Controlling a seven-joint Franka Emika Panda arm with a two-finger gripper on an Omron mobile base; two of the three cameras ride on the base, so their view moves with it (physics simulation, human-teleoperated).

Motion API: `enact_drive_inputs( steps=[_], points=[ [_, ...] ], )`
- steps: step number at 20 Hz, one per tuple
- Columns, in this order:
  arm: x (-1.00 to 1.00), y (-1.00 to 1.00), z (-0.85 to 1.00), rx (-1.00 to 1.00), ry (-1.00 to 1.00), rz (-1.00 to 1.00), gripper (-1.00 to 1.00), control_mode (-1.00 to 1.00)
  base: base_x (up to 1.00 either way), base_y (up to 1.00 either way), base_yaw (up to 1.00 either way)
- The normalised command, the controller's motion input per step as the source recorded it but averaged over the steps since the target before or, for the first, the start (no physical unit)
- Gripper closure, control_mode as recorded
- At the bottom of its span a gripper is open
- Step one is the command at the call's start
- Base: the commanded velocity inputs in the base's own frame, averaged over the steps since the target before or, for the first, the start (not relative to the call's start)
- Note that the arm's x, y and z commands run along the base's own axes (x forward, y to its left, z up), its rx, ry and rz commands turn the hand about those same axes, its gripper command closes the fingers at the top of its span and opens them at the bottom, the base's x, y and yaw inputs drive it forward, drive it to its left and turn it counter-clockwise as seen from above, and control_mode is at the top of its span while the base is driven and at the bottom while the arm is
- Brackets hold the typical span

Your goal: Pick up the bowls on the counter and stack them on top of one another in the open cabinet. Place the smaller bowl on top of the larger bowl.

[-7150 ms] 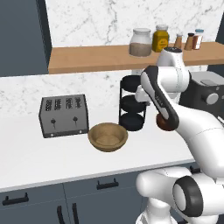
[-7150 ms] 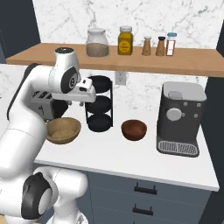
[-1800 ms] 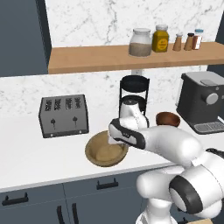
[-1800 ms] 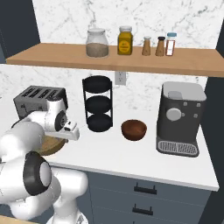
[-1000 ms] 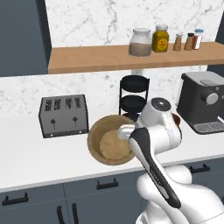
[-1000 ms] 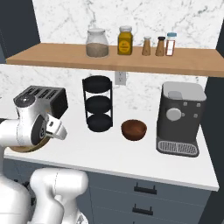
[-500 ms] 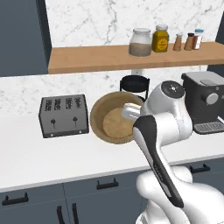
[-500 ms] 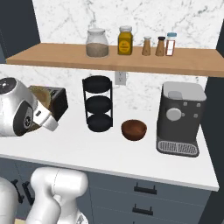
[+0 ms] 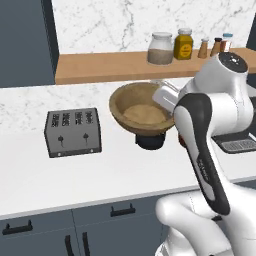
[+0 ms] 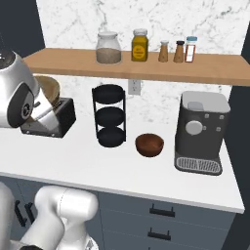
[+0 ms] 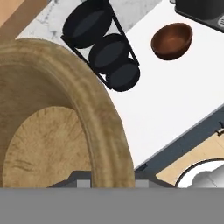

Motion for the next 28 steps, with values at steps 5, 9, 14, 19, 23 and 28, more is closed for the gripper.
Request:
enact_drive_inputs(
  steps=[5, 9, 14, 19, 23, 28],
  points=[
    [0.15, 0.00, 0.71, 0.14, -0.01, -0.02, 1.00, -1.00, 0.00, 0.00, 0.00],
    [0.30, 0.13, 0.80, 0.03, 0.00, -0.14, 1.00, -1.00, 0.00, 0.00, 0.00],
    [0.13, 0.00, 0.53, 0.03, 0.00, -0.16, 1.00, -1.00, 0.00, 0.00, 0.00],
    [0.27, 0.00, -0.06, 0.00, 0.00, -0.09, 1.00, -1.00, 0.00, 0.00, 0.00],
    [0.78, 0.01, -0.33, 0.00, 0.00, -0.10, 1.00, -1.00, 0.00, 0.00, 0.00],
    [0.69, 0.39, -0.04, 0.00, -0.01, -0.13, 1.00, -1.00, 0.00, 0.00, 0.00]
  ],
)
